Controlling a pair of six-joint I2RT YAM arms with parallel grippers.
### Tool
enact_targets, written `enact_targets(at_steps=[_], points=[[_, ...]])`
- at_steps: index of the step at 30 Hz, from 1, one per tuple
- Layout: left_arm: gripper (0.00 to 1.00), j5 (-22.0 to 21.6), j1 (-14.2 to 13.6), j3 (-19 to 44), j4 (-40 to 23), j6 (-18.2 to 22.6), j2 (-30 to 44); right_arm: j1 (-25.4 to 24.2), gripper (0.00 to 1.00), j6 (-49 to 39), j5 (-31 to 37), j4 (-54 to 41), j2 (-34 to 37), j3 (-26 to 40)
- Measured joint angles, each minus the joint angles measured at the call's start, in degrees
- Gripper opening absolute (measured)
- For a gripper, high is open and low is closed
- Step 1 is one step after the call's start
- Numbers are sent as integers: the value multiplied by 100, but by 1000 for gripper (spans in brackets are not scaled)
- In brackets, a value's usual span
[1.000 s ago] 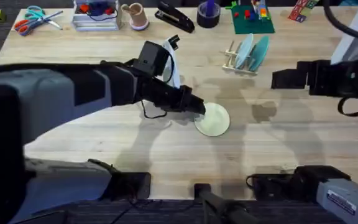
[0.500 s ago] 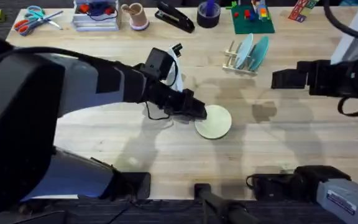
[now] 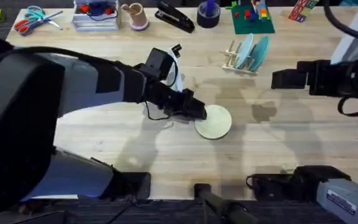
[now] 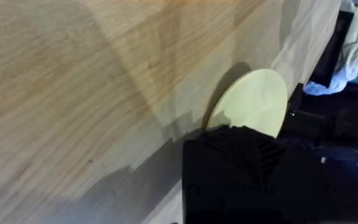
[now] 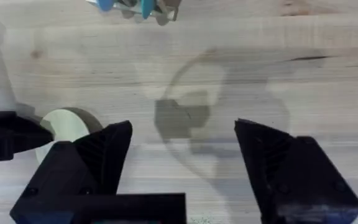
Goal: Pick up the plates from the table one by one and place each into a slot on the dish rack.
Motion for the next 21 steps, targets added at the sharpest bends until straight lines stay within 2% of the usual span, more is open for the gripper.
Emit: enact_targets(at_steps=[5,15,21], points=[[41,0,0,0,0,0,0,0,995,148,-212,-141,0,0],[41,0,0,0,0,0,0,0,995,762,-1248,-434,-14,-15],[41,0,0,0,-1,-1,0,0,995,1088,-1774,-201,-492,-648]])
